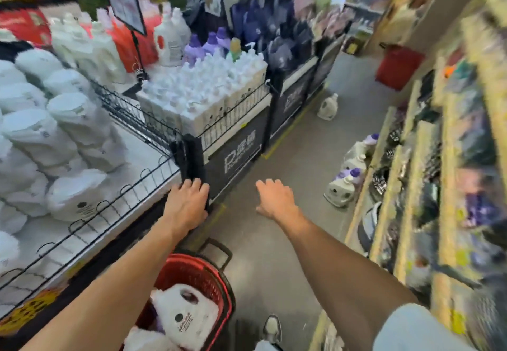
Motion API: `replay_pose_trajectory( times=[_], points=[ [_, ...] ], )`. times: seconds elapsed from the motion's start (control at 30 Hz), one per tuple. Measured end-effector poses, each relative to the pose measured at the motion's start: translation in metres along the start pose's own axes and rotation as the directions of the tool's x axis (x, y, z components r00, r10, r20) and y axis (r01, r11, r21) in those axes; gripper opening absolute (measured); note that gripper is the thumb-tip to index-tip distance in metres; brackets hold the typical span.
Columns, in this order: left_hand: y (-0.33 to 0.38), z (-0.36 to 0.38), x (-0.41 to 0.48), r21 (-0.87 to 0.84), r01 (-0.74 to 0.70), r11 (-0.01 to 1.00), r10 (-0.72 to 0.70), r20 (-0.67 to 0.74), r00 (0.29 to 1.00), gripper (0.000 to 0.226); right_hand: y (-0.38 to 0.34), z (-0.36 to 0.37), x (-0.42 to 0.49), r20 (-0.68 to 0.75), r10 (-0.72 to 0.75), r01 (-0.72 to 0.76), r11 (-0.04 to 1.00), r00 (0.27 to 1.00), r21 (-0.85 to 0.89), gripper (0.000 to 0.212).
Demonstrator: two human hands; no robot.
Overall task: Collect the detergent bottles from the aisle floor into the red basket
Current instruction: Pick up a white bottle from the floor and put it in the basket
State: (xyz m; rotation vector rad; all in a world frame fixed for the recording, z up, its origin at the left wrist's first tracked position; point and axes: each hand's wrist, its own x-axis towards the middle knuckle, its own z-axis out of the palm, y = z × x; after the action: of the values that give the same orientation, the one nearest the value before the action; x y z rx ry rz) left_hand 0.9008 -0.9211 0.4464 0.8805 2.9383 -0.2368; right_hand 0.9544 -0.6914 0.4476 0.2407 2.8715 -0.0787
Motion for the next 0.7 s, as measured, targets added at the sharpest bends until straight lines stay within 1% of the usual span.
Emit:
replay_pose_trajectory(
  times=[0.1,0.17,0.23,0.33,0.43,0.57,0.7],
  points=[
    [0.061,-0.019,0.062,0.053,-0.12,0.991,0.122,-0.043,0.992,0.052,0.102,-0.009,-0.006,-0.003,0.185,-0.185,0.982,0.983,0.032,0.055],
    [0.105,-0.03,0.104,0.073,-0.173,0.982,0.177,-0.06,0.982,0.049,0.159,-0.014,-0.008,0.013,0.262,-0.263,0.963,0.965,0.059,0.06],
    [0.146,-0.043,0.145,0.095,-0.217,0.971,0.226,-0.088,0.97,0.049,0.207,-0.021,-0.005,-0.008,0.314,-0.313,0.947,0.949,0.077,0.061],
    [0.202,-0.062,0.2,0.093,-0.287,0.954,0.296,-0.116,0.948,0.054,0.267,-0.03,0.003,-0.012,0.361,-0.358,0.928,0.932,0.102,0.061],
    [0.245,-0.076,0.248,0.075,-0.304,0.95,0.312,-0.136,0.94,0.057,0.32,-0.039,0.02,-0.022,0.402,-0.397,0.911,0.916,0.111,0.059],
    [0.274,-0.079,0.304,0.03,-0.323,0.946,0.325,-0.11,0.939,0.058,0.37,-0.048,0.06,-0.01,0.418,-0.414,0.901,0.908,0.13,0.06],
    [0.284,-0.073,0.372,0.038,-0.333,0.942,0.335,-0.066,0.94,0.06,0.405,-0.052,0.114,0.013,0.419,-0.416,0.898,0.908,0.144,0.06]
  ],
)
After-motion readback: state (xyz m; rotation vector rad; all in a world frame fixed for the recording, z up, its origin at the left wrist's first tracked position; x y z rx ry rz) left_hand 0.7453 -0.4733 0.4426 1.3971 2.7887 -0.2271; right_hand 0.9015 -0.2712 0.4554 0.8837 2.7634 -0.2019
